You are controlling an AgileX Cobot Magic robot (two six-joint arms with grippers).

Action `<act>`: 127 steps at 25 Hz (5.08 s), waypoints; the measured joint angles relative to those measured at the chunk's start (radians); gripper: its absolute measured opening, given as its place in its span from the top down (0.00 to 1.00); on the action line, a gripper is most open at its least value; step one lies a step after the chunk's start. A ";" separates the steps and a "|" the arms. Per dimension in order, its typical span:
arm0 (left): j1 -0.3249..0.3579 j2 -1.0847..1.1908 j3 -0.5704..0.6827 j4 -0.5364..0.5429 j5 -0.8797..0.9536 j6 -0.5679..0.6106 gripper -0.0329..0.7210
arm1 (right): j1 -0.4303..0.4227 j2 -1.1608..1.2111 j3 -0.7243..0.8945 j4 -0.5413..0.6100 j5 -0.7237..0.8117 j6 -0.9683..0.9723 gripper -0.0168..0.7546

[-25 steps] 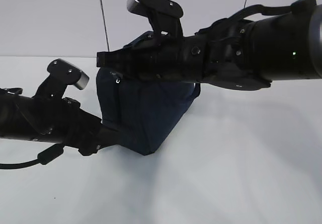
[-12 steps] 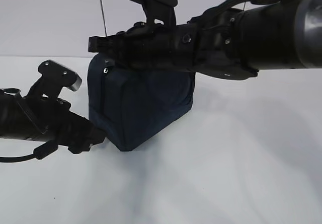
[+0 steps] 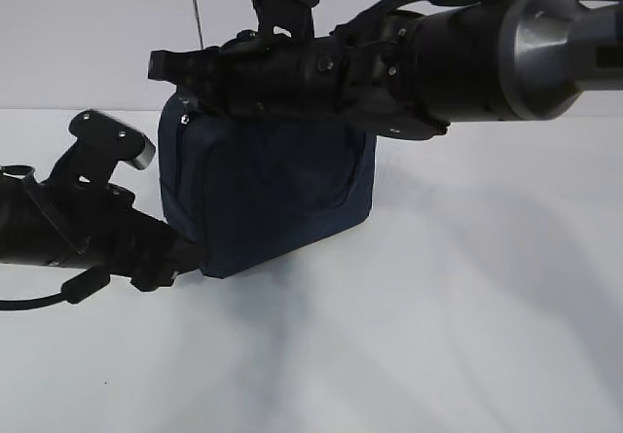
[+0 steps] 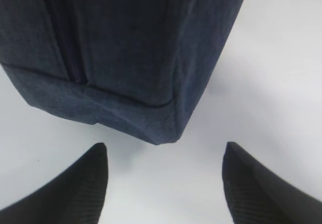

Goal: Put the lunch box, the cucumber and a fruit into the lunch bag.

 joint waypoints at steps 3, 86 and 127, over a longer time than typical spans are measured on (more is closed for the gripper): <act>0.000 -0.009 -0.007 0.000 0.000 0.000 0.29 | 0.000 0.016 -0.014 0.000 0.000 0.017 0.95; 0.000 0.106 -0.170 -0.004 -0.112 0.027 0.94 | -0.041 0.040 -0.052 -0.131 0.054 0.914 0.95; -0.004 0.102 -0.176 -0.007 -0.277 0.028 0.94 | -0.090 -0.002 -0.052 -0.233 0.035 1.353 0.95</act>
